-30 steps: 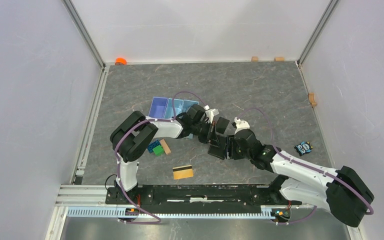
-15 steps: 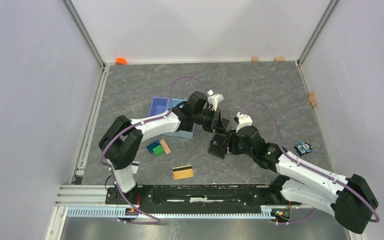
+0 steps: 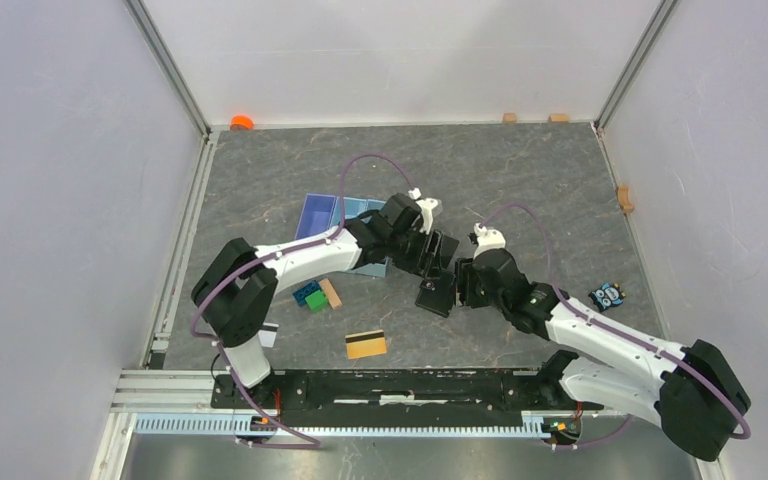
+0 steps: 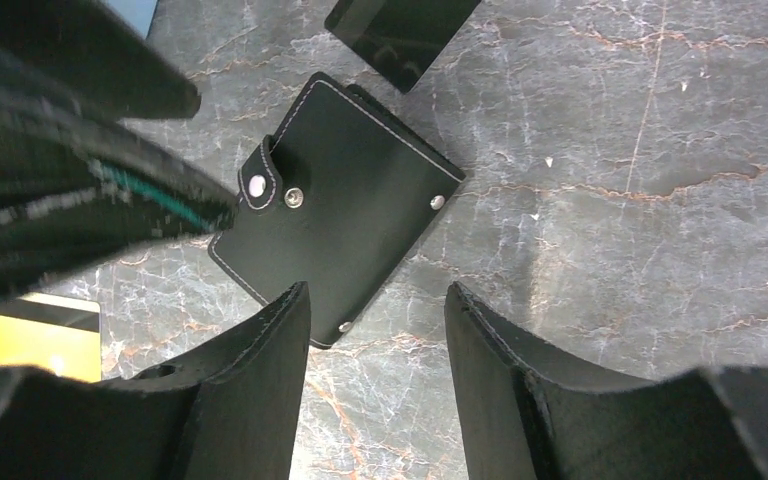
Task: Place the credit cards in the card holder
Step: Close the card holder at the center of the board.
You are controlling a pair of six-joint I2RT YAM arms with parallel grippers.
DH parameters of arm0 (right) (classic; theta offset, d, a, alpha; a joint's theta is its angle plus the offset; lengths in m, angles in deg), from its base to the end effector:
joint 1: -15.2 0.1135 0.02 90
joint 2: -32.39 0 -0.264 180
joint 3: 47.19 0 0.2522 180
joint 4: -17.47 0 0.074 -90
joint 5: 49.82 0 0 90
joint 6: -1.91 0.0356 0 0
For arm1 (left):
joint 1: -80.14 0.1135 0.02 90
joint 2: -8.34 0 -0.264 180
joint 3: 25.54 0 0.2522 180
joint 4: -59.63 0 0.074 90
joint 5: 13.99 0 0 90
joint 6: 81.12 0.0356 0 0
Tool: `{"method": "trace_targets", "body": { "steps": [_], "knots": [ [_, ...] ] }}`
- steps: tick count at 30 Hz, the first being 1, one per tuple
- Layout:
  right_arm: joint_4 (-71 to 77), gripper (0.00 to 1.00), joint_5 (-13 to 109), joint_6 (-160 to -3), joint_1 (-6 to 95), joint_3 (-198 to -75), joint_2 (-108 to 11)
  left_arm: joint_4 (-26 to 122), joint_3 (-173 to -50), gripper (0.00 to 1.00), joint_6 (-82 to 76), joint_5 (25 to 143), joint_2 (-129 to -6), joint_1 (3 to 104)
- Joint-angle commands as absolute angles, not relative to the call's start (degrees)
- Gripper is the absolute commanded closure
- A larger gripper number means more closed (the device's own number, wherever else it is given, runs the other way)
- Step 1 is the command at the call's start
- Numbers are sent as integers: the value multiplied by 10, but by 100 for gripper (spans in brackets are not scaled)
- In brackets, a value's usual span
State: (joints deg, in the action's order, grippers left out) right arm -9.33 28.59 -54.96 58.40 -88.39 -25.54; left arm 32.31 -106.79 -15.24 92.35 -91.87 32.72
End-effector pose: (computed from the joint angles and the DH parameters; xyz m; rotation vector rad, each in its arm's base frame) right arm 0.1509 0.1319 0.1896 -0.1043 2.3500 0.4359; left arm 0.2498 -0.2866 0.2132 0.6557 2.4564 -0.8909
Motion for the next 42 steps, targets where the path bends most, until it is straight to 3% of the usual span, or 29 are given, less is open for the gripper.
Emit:
{"method": "trace_targets", "body": {
  "steps": [1,6,27,42],
  "knots": [
    [-82,43,276,-553,571,-885,-246,281,-1087,35,-96,838,-918,297],
    [-80,42,279,-554,559,-873,-234,270,-1101,33,-81,808,-944,276],
    [-79,42,288,-548,547,-852,-220,248,-1138,62,-53,738,-1005,235],
    [-74,42,293,-548,541,-843,-215,231,-1131,64,-40,712,-1019,221]
  ]
}}
